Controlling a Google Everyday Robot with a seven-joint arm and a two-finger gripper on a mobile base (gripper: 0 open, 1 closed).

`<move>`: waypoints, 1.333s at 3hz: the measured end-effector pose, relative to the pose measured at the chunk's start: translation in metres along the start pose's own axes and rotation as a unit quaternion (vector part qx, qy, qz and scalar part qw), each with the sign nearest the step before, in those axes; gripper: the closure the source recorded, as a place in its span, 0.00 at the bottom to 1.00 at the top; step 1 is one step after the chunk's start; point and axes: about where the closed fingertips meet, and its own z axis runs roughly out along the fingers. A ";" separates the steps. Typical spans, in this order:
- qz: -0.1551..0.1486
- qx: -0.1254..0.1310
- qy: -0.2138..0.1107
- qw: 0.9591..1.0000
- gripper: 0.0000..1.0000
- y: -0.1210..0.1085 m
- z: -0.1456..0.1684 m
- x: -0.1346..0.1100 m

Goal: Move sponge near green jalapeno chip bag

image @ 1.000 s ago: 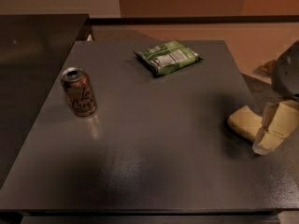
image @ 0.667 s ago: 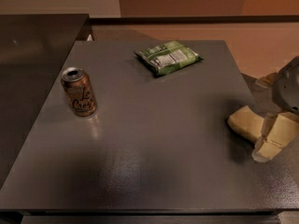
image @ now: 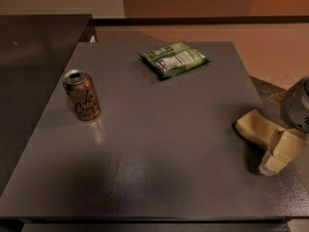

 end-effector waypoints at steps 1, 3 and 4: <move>0.013 -0.010 0.012 1.000 0.00 -0.003 0.011 0.011; 0.036 -0.021 0.017 0.999 0.41 -0.009 0.010 0.018; 0.039 -0.018 0.010 0.999 0.64 -0.012 0.003 0.013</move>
Offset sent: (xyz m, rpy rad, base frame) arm 0.0037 -0.0237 -0.0210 0.0000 0.0899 -0.0731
